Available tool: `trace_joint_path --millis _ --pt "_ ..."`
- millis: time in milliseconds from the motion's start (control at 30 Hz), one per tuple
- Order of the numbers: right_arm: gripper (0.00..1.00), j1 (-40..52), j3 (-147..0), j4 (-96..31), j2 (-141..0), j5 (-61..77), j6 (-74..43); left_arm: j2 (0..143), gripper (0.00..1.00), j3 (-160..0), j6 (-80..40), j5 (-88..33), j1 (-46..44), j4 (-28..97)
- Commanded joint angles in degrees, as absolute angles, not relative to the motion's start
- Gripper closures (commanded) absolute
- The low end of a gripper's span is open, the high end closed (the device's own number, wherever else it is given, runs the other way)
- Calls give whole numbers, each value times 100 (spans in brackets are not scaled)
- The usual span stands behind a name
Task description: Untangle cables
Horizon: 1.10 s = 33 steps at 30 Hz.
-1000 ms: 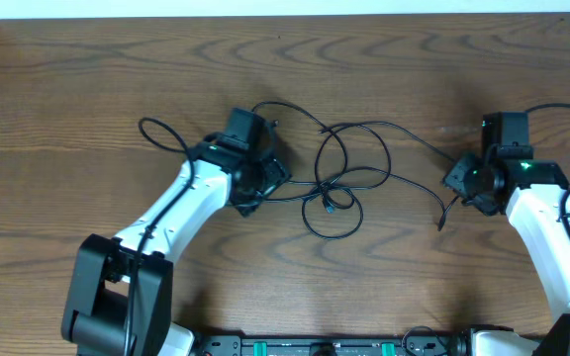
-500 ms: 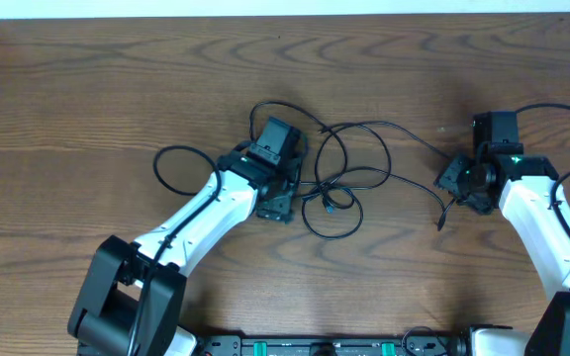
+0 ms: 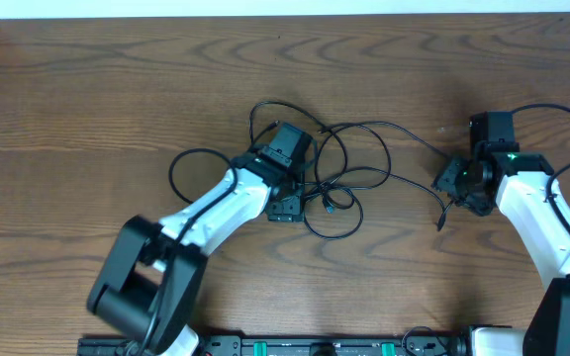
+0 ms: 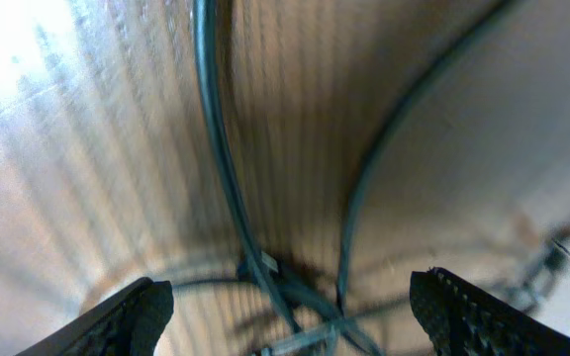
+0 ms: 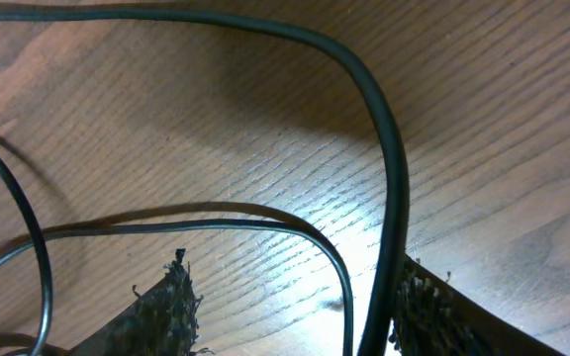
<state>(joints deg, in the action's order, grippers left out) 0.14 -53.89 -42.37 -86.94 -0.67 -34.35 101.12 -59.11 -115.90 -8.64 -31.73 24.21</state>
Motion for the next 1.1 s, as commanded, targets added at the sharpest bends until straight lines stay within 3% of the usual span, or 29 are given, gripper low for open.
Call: trace_joint_path --millis 0,233,433,633,900,1067 --pt "40 128 -5413 -4219 -8735 -132 -3269 10464 17 -5931 -11686 -757 -3179 2335" --pt "40 128 -5408 -4209 -8735 -134 -3267 10665 19 -5931 -11421 -386 -3157 2198" --pt "39 130 -5408 -4169 -8737 -134 -3267 10674 64 -5931 -11026 -283 -3157 2198" --pt "39 130 -5408 -4169 -8737 -134 -3264 10674 92 -5931 -10604 -117 -3157 2215" --pt "41 222 -5408 -4160 -8735 104 -2956 10674 92 -5931 -9240 687 -3153 2220" --pt "39 464 -5408 -3730 -8735 1540 -1997 10674 92 -5931 -8228 827 -3151 2217"
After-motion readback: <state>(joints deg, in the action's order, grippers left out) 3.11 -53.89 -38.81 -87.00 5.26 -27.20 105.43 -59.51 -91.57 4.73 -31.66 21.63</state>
